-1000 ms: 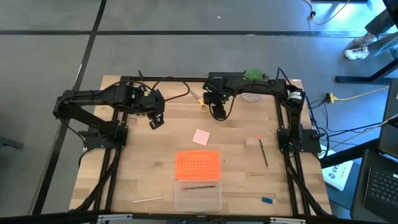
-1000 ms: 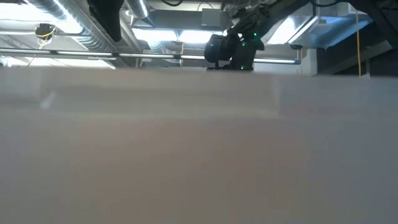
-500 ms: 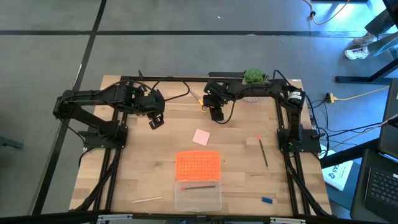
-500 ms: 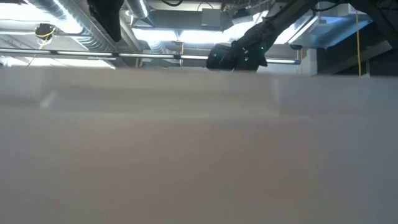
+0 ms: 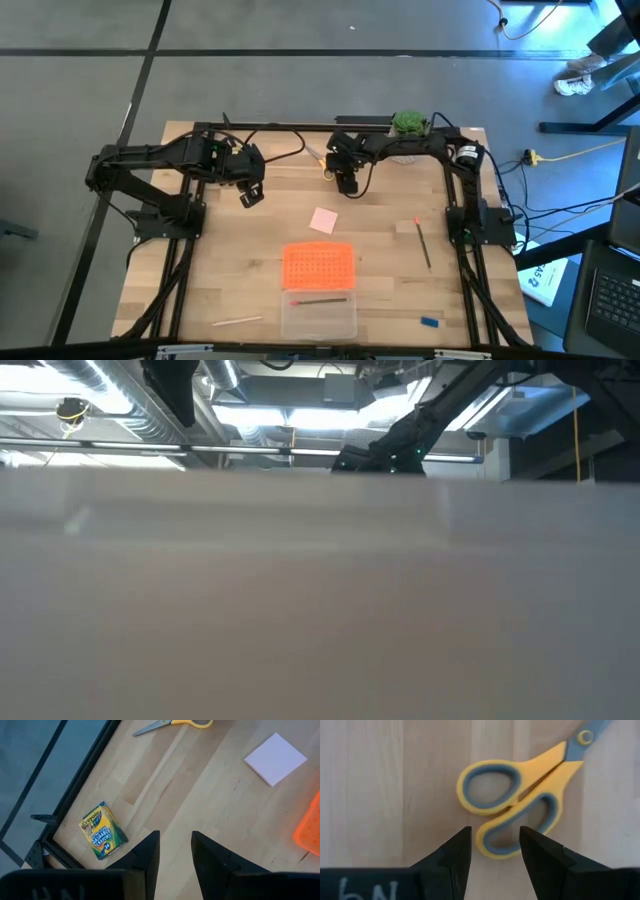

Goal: Pack school essentials
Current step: Put the yellow scissors into the supply box

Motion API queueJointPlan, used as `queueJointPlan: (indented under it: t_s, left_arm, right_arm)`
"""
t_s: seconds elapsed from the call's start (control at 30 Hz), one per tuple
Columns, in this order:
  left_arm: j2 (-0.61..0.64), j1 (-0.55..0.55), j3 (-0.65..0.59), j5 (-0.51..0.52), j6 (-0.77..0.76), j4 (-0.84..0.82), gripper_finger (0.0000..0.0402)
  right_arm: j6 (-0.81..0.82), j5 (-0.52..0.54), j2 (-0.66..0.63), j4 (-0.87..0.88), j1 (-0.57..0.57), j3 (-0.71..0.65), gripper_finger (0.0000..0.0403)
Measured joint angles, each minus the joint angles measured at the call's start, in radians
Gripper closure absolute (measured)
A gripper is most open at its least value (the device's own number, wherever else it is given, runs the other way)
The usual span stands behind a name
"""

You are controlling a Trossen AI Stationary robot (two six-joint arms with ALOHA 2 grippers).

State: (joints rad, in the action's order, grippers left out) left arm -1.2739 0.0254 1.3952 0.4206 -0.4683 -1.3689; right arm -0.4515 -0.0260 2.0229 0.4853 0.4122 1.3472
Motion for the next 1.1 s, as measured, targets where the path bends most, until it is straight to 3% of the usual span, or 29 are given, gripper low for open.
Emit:
queueJointPlan:
  t_s: [0.77, 1.1]
  left_arm:
    - [0.000, 0.000, 0.000, -0.002, -0.002, 0.000, 0.0298]
    - [0.000, 0.000, 0.000, -0.003, -0.001, 0.000, 0.0298]
  right_arm:
    - [0.001, 0.003, 0.047, 0.015, 0.000, 0.005, 0.0235]
    - [0.002, -0.026, 0.050, 0.043, 0.001, 0.004, 0.0276]
